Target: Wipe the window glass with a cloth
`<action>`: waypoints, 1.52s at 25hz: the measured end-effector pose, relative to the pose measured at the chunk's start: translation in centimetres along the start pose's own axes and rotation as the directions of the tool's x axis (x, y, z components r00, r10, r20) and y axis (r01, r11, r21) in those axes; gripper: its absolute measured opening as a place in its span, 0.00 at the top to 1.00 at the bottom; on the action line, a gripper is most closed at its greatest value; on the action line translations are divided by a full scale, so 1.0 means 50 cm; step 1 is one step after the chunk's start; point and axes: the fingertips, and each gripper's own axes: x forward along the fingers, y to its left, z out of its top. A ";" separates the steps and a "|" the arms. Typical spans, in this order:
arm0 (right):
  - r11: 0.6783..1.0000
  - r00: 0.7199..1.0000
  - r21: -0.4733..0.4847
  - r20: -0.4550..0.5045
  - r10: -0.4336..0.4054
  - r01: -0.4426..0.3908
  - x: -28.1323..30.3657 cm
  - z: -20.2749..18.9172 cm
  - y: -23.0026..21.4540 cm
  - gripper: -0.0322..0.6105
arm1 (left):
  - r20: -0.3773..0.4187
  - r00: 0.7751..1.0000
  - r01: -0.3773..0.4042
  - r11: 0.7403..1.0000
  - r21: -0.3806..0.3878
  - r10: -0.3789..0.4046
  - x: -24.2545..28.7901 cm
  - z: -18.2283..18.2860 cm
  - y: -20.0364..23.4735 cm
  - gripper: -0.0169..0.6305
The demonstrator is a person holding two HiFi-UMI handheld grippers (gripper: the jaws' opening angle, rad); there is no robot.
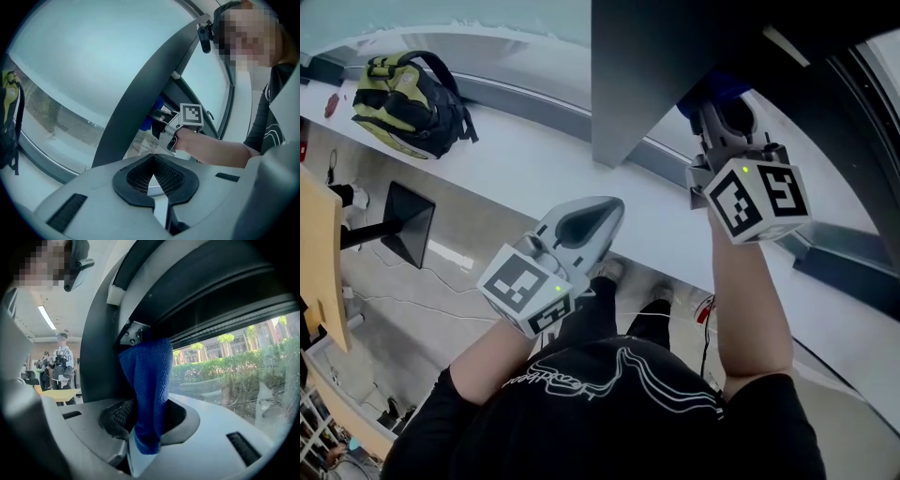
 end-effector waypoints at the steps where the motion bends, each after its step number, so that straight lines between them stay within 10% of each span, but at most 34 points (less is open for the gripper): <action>1: 1.000 1.000 0.003 0.001 0.001 -0.001 0.002 -0.001 0.000 0.80 | -0.002 1.000 -0.003 1.000 -0.001 0.003 0.000 -0.003 0.000 0.97; 38: 0.998 0.995 -0.030 0.081 -0.050 0.052 -0.181 -0.009 -0.132 0.81 | -0.091 0.995 0.052 0.999 -0.004 -0.052 0.119 -0.106 -0.172 0.97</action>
